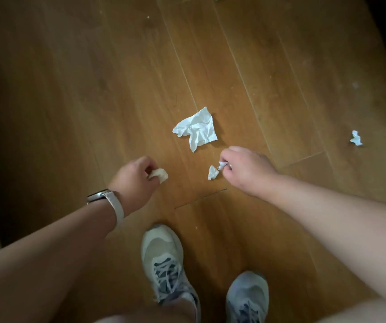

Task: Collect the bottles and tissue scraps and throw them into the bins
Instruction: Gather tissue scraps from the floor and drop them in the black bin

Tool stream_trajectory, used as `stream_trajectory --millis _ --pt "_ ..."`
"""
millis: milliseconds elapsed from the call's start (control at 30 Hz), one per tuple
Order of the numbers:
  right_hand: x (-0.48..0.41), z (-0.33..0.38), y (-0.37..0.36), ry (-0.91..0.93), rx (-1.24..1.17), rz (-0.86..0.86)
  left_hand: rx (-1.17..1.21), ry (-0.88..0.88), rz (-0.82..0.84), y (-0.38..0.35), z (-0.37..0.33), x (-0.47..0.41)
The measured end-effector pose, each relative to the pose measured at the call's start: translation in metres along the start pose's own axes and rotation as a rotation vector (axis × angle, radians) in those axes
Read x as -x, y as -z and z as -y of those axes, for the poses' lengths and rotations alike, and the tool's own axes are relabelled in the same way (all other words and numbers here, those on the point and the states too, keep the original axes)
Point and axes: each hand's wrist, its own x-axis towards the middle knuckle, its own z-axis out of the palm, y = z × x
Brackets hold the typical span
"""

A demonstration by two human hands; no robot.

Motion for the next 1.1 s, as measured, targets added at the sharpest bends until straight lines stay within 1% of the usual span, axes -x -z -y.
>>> stream_trajectory --millis 233,467,567,700,867,933,1033,1100 --pt "0.101 0.015 0.097 -0.147 -0.150 -0.065 0.015 -0.046 -0.003 0.064 -0.117 0.076" --pt "0.211 0.028 0.203 -0.275 -0.250 -0.135 -0.048 -0.087 0.087 0.124 -0.236 0.149" --pt "0.258 0.026 0.240 -0.354 -0.282 -0.154 -0.079 -0.137 0.133 0.143 -0.285 0.174" --pt "0.317 0.021 0.276 -0.442 -0.377 -0.250 -0.103 -0.256 0.169 0.158 -0.351 0.203" --pt "0.397 0.027 0.309 -0.568 -0.395 -0.360 -0.175 -0.422 0.259 0.170 -0.421 0.250" --pt "0.431 0.036 0.324 -0.640 -0.405 -0.411 -0.206 -0.515 0.297 0.179 -0.445 0.271" --pt "0.480 0.061 0.346 -0.757 -0.423 -0.423 -0.243 -0.666 0.344 0.198 -0.474 0.305" --pt "0.511 0.082 0.360 -0.820 -0.403 -0.434 -0.268 -0.736 0.371 0.212 -0.492 0.327"
